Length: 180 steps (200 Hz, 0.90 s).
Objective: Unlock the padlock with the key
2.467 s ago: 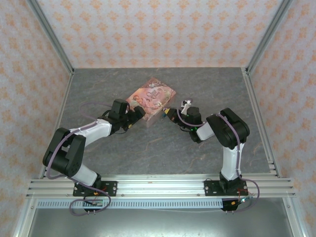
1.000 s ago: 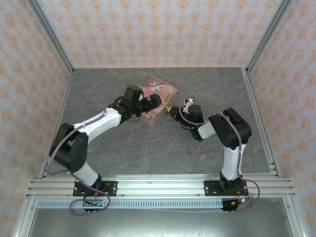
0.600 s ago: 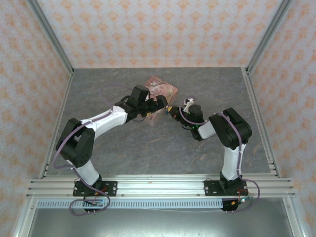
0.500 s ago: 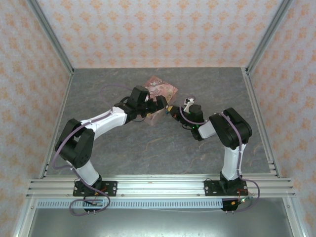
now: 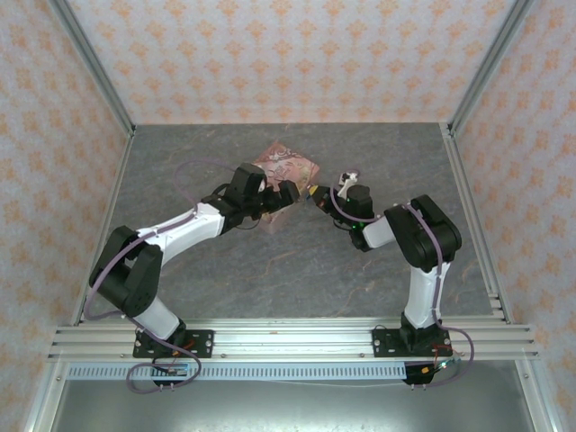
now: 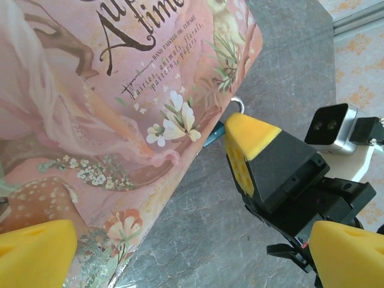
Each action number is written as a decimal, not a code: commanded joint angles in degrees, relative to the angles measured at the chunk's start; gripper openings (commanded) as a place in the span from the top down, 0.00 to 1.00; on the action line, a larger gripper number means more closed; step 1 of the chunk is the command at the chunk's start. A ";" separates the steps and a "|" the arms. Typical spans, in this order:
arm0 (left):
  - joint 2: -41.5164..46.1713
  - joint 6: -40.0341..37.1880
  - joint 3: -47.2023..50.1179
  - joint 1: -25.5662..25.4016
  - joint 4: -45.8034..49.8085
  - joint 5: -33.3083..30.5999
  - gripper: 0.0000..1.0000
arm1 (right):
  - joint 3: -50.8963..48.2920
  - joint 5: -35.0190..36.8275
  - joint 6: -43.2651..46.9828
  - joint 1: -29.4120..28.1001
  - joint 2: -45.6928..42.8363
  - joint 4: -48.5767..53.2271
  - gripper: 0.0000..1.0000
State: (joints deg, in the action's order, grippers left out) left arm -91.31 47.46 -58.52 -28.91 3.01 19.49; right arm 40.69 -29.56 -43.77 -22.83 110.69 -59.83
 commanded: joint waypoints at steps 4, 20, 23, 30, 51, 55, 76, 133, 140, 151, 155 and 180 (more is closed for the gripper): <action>0.72 -0.41 1.34 -0.32 9.73 -2.61 0.00 | -2.80 1.53 6.47 0.21 -8.77 5.83 1.00; 2.49 -0.95 -0.18 -0.12 10.89 -3.85 0.00 | -4.32 0.88 9.80 0.24 -14.32 12.31 1.00; 2.88 -1.01 -0.37 -0.10 11.06 -4.17 0.00 | -4.52 0.61 10.54 0.23 -15.42 13.61 1.00; 4.08 -1.14 -0.57 -0.02 11.38 -5.14 0.00 | -4.78 -0.25 12.17 0.18 -17.99 18.08 1.00; 8.42 -2.20 -0.41 0.23 12.29 -8.71 0.00 | -5.22 -2.74 17.25 0.21 -25.80 32.29 1.00; 9.26 -2.55 -0.33 0.22 12.61 -9.59 0.00 | -5.18 -2.98 18.06 0.24 -27.31 35.54 1.00; 13.82 -4.61 0.87 0.21 14.07 -13.56 0.00 | -5.09 -4.14 22.45 0.11 -35.02 50.33 1.00; 23.62 -6.36 7.79 0.23 17.16 -22.27 0.00 | -6.77 -3.13 23.18 -3.44 -46.38 72.07 1.00; 24.32 -6.25 8.58 0.24 17.25 -22.46 0.00 | -7.09 -2.92 22.63 -4.27 -45.99 72.44 1.00; 25.13 -6.00 9.82 0.24 17.04 -22.17 0.00 | -7.50 -2.56 21.90 -5.55 -44.60 72.23 1.00; 25.40 -5.98 10.18 0.19 16.96 -22.13 0.00 | -7.55 -2.42 21.67 -6.01 -43.93 72.05 1.00; 26.64 -5.54 11.50 0.24 17.70 -22.01 0.00 | -7.05 -1.53 20.69 -8.42 -38.26 70.13 1.00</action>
State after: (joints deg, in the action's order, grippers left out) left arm -66.67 42.33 -48.14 -28.88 18.33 0.36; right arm 33.95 -32.32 -22.31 -29.41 68.12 9.06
